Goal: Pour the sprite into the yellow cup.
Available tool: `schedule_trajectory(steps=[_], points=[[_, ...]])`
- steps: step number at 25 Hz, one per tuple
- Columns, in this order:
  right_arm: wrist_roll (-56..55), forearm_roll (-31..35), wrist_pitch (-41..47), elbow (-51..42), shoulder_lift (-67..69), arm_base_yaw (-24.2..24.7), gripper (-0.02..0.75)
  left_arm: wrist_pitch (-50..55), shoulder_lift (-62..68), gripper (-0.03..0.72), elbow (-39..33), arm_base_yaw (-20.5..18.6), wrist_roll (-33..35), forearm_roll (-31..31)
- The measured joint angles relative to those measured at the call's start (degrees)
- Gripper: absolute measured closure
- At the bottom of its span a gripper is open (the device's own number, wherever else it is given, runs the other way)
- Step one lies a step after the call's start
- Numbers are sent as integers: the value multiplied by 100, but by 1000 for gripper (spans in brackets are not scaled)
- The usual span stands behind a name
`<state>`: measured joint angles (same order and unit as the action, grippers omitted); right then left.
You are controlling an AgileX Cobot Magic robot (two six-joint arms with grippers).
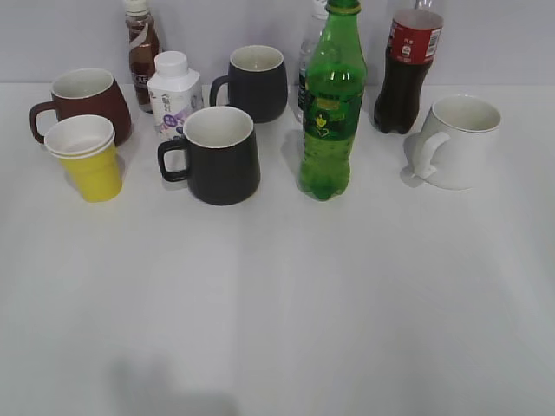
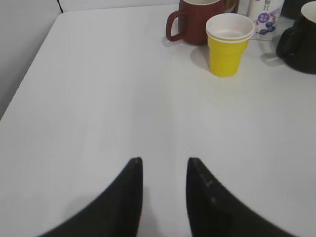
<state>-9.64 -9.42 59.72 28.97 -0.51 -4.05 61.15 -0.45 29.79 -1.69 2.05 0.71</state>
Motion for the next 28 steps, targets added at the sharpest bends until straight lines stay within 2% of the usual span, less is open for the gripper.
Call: schedule_trajectory(steps=[28], points=[[0, 0, 0, 0, 0, 0, 151, 0, 0, 449, 0, 0, 0, 0]])
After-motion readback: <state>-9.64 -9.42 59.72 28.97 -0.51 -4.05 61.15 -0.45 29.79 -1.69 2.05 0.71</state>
